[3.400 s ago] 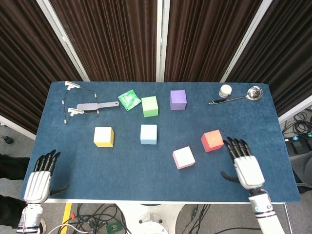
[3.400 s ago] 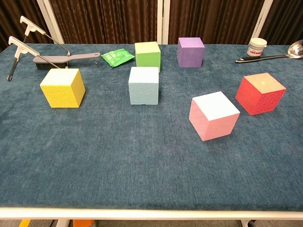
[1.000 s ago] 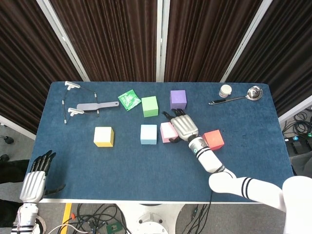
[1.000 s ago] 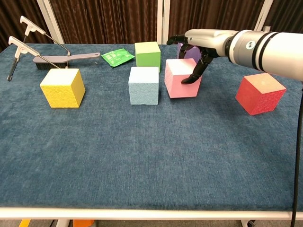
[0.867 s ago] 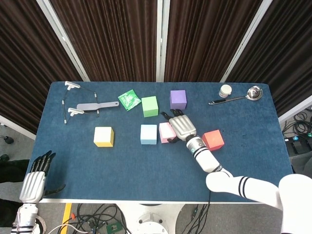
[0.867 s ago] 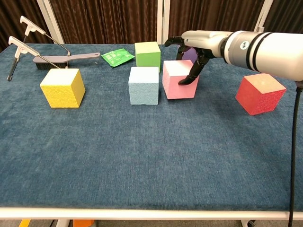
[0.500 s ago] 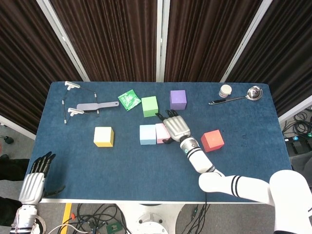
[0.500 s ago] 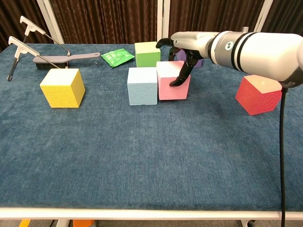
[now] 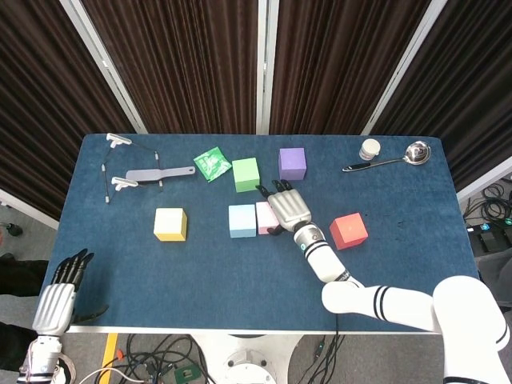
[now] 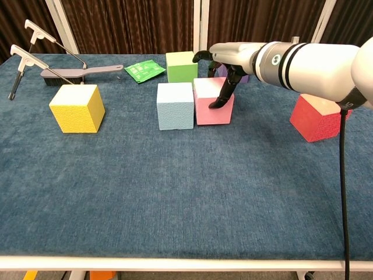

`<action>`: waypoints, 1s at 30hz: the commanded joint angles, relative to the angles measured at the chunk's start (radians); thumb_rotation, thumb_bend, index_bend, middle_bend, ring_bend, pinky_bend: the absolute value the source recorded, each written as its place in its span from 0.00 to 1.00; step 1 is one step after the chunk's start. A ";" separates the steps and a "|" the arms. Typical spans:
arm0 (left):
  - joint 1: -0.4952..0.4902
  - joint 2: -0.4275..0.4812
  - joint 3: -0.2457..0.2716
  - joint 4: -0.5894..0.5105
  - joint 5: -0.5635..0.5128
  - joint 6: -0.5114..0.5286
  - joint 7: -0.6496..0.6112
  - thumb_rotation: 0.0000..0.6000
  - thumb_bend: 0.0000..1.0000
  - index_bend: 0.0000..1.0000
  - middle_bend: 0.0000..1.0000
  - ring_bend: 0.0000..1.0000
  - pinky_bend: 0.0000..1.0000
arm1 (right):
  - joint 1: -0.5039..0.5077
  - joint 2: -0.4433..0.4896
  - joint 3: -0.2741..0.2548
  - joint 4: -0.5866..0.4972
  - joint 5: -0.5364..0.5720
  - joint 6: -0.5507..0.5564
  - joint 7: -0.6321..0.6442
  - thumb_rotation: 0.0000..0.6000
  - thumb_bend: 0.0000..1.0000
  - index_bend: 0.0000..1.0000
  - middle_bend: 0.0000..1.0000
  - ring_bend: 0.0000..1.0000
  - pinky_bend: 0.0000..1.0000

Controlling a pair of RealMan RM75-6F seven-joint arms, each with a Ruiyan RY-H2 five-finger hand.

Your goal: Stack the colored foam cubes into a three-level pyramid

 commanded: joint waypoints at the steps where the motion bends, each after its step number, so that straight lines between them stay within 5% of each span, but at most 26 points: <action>1: -0.001 -0.001 0.000 0.000 -0.003 -0.004 0.001 1.00 0.00 0.05 0.01 0.00 0.00 | 0.003 0.001 0.000 0.002 0.006 -0.008 0.008 1.00 0.25 0.00 0.54 0.04 0.00; 30: -0.006 -0.007 0.006 0.014 -0.009 -0.024 -0.008 1.00 0.01 0.05 0.01 0.00 0.00 | 0.043 -0.013 -0.024 0.017 0.048 -0.008 0.009 1.00 0.24 0.00 0.54 0.04 0.00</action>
